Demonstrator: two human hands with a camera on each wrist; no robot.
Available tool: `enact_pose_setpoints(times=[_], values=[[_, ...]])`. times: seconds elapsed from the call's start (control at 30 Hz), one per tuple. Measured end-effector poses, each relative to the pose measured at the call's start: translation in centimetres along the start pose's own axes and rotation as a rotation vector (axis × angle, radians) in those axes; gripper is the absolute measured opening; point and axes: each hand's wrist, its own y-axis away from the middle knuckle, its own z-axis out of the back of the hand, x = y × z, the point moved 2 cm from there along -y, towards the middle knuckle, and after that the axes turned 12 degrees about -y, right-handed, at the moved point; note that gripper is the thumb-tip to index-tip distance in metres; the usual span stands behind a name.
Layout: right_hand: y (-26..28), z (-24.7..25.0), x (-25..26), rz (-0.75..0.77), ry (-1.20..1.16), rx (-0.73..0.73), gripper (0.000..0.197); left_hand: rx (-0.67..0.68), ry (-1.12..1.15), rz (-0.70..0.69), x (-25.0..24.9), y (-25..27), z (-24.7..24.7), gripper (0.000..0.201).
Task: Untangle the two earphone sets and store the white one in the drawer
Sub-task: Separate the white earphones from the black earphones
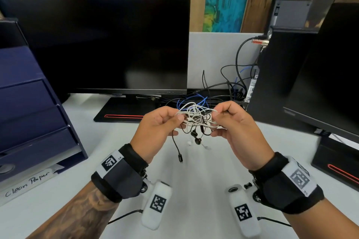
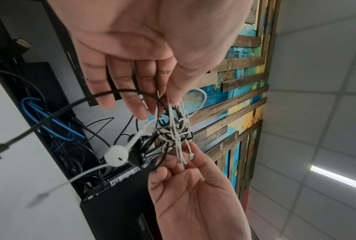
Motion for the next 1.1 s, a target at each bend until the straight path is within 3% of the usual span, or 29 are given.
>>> enact_pose_setpoints(times=[0.1, 0.2, 0.3, 0.57, 0.7, 0.83, 1.1], values=[[0.0, -0.1, -0.2, -0.016, 0.005, 0.006, 0.006, 0.011, 0.037, 0.007, -0.1, 0.1, -0.1, 0.01], [0.2, -0.1, -0.3, -0.061, 0.045, 0.073, 0.025, 0.028, 0.065, 0.021, 0.0, 0.1, -0.3, 0.016], [0.2, 0.0, -0.1, -0.039, 0.124, 0.123, 0.018, 0.029, 0.064, 0.01, -0.1, 0.1, -0.2, 0.016], [0.4, 0.2, 0.0, 0.052, 0.229, 0.075, 0.005, 0.064, 0.086, 0.053, -0.1, 0.2, -0.2, 0.017], [0.4, 0.2, 0.0, 0.101, 0.3, 0.027, 0.028, 0.063, 0.167, 0.038, -0.2, 0.1, -0.1, 0.015], [0.4, 0.2, 0.0, 0.216, 0.305, -0.027, 0.014, 0.061, 0.204, 0.025, -0.5, 0.1, -0.3, 0.015], [1.1, -0.3, -2.0, 0.091, 0.475, 0.144, 0.018, 0.078, 0.302, 0.006, -1.2, 0.4, -0.3, 0.015]])
